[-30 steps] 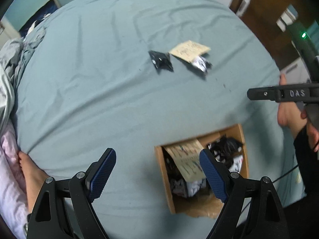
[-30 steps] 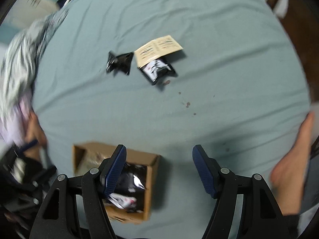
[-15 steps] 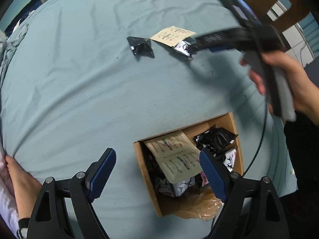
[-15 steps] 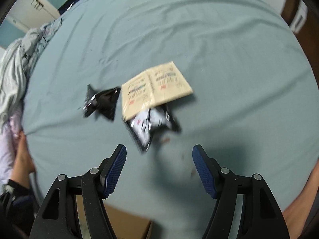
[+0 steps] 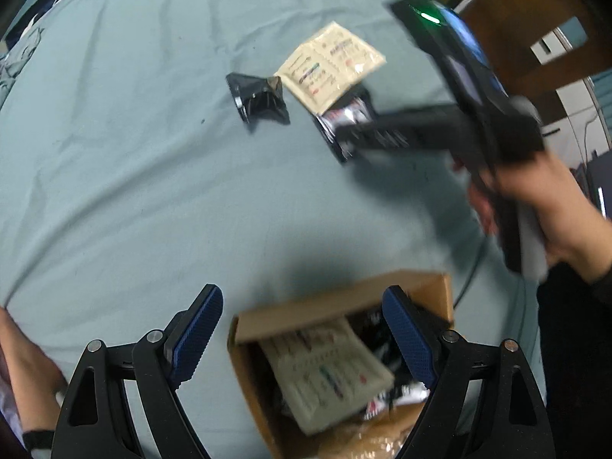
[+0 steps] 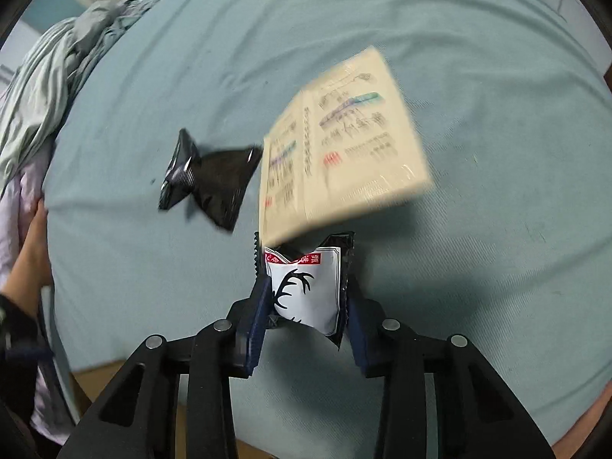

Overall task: Organize snacks
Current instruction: 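Grasp a white deer-print packet with the right gripper while the left grasps a black packet, then carry both packets over the box and open both grippers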

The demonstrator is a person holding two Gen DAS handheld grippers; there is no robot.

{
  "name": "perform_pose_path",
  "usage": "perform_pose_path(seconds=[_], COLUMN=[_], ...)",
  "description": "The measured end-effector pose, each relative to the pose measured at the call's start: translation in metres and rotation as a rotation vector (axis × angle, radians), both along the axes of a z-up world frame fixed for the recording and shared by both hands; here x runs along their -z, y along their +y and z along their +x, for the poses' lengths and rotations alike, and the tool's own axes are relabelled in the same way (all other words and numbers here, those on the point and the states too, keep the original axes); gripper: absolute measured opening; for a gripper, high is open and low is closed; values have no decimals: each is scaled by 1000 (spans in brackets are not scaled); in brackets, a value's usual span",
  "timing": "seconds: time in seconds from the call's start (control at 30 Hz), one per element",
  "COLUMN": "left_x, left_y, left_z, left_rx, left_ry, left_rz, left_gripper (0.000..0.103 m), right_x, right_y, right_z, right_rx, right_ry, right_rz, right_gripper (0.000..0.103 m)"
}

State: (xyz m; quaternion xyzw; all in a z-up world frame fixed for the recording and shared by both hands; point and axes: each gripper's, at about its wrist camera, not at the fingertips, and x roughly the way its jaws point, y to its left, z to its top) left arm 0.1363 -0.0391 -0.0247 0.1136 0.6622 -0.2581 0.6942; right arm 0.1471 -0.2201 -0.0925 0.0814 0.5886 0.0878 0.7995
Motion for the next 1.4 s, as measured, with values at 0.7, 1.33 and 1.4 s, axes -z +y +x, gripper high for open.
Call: perform_pose_path(seconds=[0.7, 1.33, 1.4], left_x=[60, -42, -59], left_y=[-86, -26, -15], left_z=[129, -7, -38], left_rx=[5, 152, 187], left_ry=[-162, -92, -76], left_rz=[119, 110, 108], left_gripper=[85, 37, 37], right_x=[-60, -119, -133], right_y=[-67, -42, -32], right_z=[-88, -126, -136], right_rx=[49, -33, -49], right_ry=[-95, -122, -125], right_rz=[100, 37, 8], right_gripper=[35, 35, 35])
